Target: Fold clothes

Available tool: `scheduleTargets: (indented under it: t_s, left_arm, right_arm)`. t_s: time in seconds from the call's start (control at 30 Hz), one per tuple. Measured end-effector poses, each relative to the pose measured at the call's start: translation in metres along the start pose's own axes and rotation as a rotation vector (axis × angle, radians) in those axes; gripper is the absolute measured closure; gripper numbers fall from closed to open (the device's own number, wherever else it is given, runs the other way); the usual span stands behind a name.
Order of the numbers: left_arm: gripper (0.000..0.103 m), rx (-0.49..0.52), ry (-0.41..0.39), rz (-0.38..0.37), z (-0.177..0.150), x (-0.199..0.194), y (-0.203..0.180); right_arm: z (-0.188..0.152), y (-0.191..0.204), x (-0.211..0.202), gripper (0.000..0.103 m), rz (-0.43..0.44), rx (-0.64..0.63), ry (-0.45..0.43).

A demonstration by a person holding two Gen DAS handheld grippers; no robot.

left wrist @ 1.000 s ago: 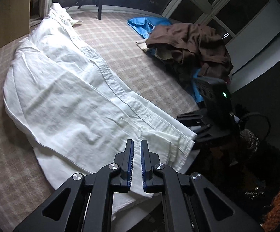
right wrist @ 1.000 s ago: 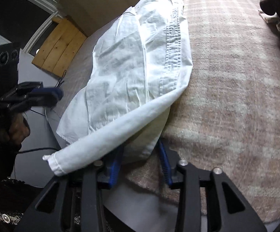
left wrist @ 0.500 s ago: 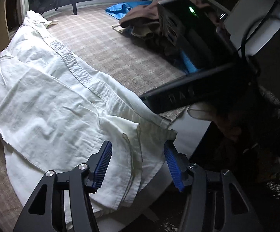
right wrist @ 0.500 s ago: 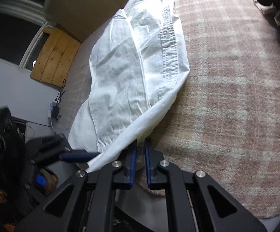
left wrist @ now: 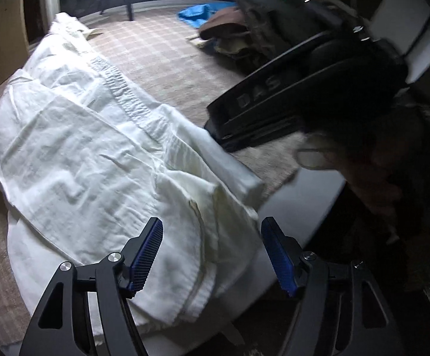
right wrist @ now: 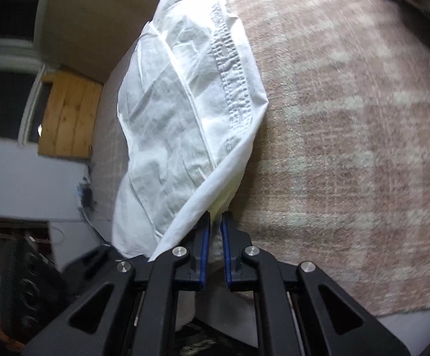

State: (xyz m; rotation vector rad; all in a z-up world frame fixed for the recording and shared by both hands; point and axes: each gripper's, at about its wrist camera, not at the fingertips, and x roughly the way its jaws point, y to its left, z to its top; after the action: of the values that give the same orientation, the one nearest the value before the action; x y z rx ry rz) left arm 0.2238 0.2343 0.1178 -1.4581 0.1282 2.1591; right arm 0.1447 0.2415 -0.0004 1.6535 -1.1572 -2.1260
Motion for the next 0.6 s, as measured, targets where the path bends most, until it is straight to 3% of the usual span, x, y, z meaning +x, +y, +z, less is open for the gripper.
scheduleTargets:
  t_s: [0.07, 0.1, 0.13, 0.2, 0.23, 0.3, 0.37, 0.47, 0.6]
  left_arm:
    - [0.037, 0.005, 0.002, 0.03, 0.001, 0.006, -0.002]
    - [0.044, 0.01, 0.005, 0.035, 0.0, 0.008, 0.0]
    - [0.063, 0.016, 0.009, 0.04, 0.0, 0.01, 0.002]
    - [0.087, -0.01, 0.014, 0.001, 0.0, 0.005, 0.014]
    - [0.093, -0.025, 0.01, -0.025, 0.001, 0.001, 0.022]
    - [0.094, -0.053, 0.003, -0.06, 0.004, -0.01, 0.037]
    - [0.095, -0.043, -0.009, -0.036, 0.007, -0.022, 0.047]
    - [0.095, -0.035, -0.025, -0.019, 0.015, -0.038, 0.059]
    - [0.095, -0.028, -0.039, -0.03, 0.023, -0.054, 0.07]
  right_arm:
    - [0.001, 0.0, 0.0, 0.095, 0.0, 0.019, -0.003]
    - [0.001, 0.001, 0.0, 0.095, -0.005, 0.02, -0.005]
    - [0.0, 0.002, 0.0, 0.095, -0.009, 0.014, -0.004]
    - [0.0, 0.003, -0.001, 0.094, -0.013, 0.003, -0.002]
    - [-0.002, 0.002, -0.002, 0.092, -0.01, -0.004, 0.0]
    - [-0.005, -0.001, -0.003, 0.092, -0.002, -0.019, -0.004]
    - [-0.009, -0.005, -0.002, 0.091, 0.004, -0.042, -0.007]
    - [-0.018, -0.007, 0.002, 0.08, -0.011, -0.135, -0.016]
    - [-0.033, -0.005, 0.007, 0.071, 0.055, -0.237, -0.006]
